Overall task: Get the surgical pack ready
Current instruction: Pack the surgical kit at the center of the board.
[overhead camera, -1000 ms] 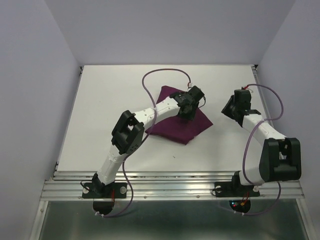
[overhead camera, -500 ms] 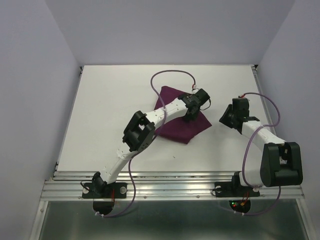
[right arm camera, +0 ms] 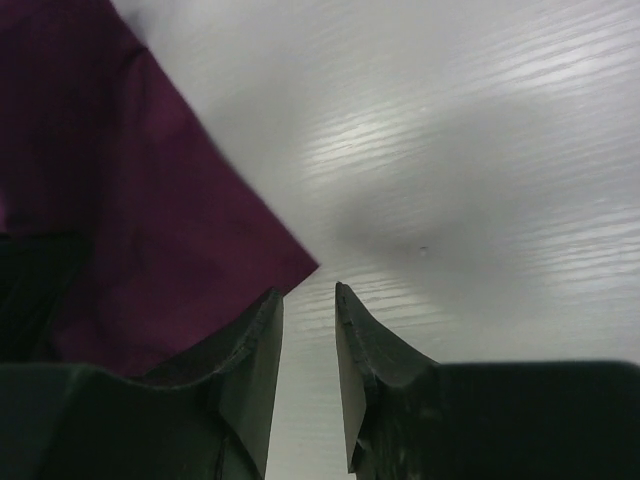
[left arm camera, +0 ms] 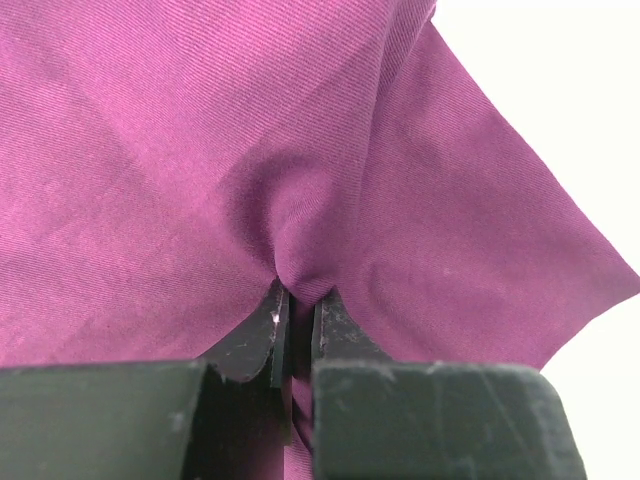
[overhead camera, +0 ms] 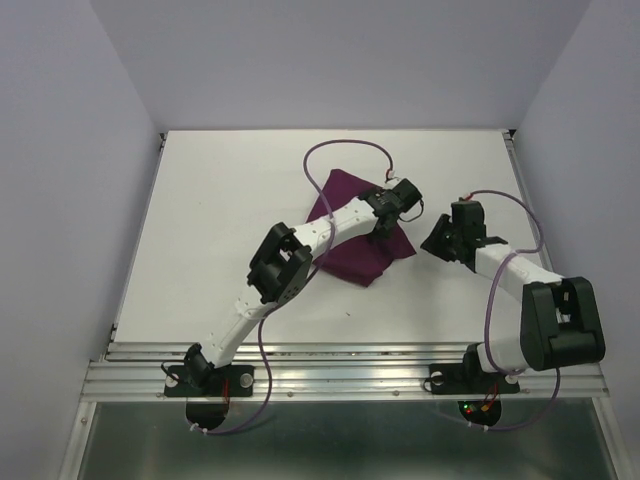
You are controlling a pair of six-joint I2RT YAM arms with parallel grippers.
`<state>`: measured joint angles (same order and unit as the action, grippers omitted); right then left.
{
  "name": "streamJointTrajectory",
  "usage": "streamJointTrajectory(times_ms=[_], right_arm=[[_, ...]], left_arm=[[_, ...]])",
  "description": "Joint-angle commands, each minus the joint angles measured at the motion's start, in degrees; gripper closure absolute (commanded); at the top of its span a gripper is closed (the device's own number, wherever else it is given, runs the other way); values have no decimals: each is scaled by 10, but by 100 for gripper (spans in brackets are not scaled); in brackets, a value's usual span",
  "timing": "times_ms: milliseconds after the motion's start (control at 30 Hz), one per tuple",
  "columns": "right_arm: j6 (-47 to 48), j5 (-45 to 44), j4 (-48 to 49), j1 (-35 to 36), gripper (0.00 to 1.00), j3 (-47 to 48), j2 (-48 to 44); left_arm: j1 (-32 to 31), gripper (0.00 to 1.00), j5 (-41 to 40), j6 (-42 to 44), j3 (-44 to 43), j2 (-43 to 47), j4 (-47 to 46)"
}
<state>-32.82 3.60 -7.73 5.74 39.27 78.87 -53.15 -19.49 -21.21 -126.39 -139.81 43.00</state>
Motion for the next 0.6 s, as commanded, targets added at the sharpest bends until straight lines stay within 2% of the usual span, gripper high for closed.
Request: streamJointTrajectory(times_ms=[0,133,233,333,433,567], right_arm=[[-30,22,46,35,66,17,12],[-51,28,66,75,66,46,31],[-81,22,70,88,67,72,62],[-111,20,112,111,74,80,94],[-124,40,173,135,75,104,178],[-122,62,207,164,76,155,248]], left_arm=[[10,100,56,-2,53,83,-63],[37,100,109,-11,109,160,-126],[58,100,141,-15,115,176,-131],[68,100,155,-16,121,185,-136],[74,100,174,-15,136,200,-152],[76,100,179,-15,141,205,-151]])
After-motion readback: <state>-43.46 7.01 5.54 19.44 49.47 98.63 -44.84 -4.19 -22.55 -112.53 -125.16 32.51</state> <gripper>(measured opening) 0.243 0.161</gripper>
